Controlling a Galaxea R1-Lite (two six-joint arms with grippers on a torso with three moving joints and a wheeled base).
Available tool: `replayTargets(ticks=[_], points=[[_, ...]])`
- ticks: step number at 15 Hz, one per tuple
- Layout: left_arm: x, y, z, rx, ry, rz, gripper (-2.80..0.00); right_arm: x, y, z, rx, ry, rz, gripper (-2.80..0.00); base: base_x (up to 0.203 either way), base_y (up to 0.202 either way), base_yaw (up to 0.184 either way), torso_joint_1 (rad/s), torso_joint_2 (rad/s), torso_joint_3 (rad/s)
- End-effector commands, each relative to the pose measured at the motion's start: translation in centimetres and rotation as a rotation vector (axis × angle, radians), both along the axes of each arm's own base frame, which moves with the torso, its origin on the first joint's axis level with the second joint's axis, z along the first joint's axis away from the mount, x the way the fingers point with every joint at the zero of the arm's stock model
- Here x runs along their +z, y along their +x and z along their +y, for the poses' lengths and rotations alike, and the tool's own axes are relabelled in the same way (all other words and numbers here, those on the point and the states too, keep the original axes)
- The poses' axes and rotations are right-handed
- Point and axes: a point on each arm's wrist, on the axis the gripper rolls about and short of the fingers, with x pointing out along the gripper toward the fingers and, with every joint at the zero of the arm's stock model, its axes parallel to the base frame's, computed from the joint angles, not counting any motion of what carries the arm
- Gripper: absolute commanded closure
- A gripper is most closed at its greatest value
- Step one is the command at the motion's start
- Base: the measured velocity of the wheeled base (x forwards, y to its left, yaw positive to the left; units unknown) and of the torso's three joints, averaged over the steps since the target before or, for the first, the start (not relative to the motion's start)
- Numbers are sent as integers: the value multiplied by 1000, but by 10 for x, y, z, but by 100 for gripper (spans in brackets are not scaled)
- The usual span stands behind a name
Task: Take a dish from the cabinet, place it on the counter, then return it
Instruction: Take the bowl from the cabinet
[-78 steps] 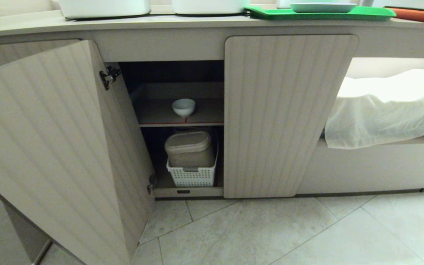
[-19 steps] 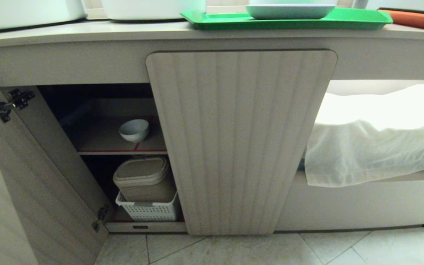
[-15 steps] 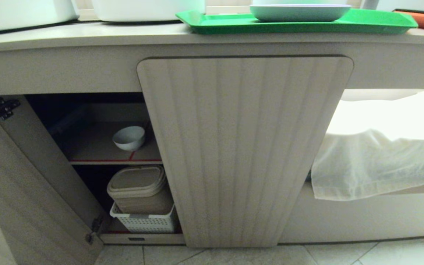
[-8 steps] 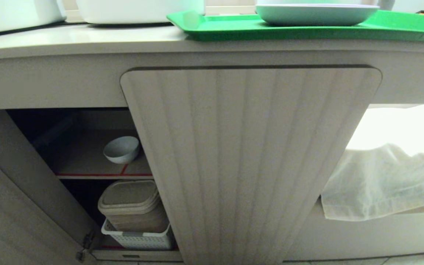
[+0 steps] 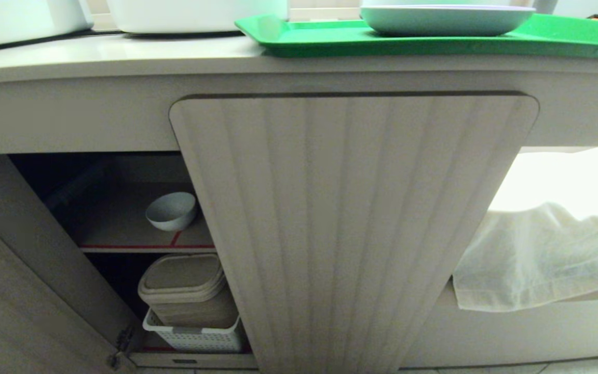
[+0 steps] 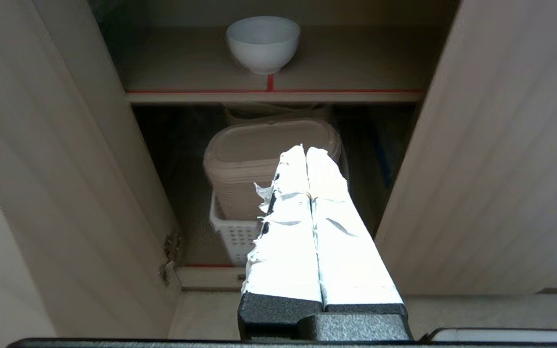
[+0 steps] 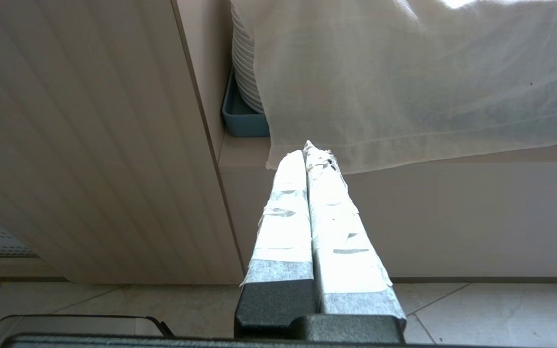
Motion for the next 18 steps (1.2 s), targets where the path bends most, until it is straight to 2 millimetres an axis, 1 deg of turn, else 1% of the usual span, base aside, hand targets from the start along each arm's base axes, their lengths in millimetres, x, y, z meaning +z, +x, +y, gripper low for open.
replayTargets(ticks=[1, 3, 5, 7, 11, 14, 16, 18], points=[[25, -3, -1, -26, -4, -29, 0, 0, 0, 0, 0, 0, -2, 0, 0, 0, 0, 0, 0, 0], [51, 5, -1, -37, -10, 17, 0, 0, 0, 0, 0, 0, 0, 0, 0, 0, 0, 0, 0, 0], [74, 20, -1, -28, -34, 81, 0, 0, 0, 0, 0, 0, 0, 0, 0, 0, 0, 0, 0, 0], [87, 40, 0, 3, -62, 176, 0, 0, 0, 0, 0, 0, 0, 0, 0, 0, 0, 0, 0, 0], [85, 78, 0, 32, -129, 387, 0, 0, 0, 0, 0, 0, 1, 0, 0, 0, 0, 0, 0, 0], [73, 105, 0, 50, -211, 532, 0, 0, 0, 0, 0, 0, 0, 0, 0, 0, 0, 0, 0, 0], [63, 125, 0, 95, -365, 560, 0, 0, 0, 0, 0, 0, 0, 0, 0, 0, 0, 0, 0, 0], [57, 141, 1, 123, -464, 547, 0, 0, 0, 0, 0, 0, 0, 0, 0, 0, 0, 0, 0, 0]])
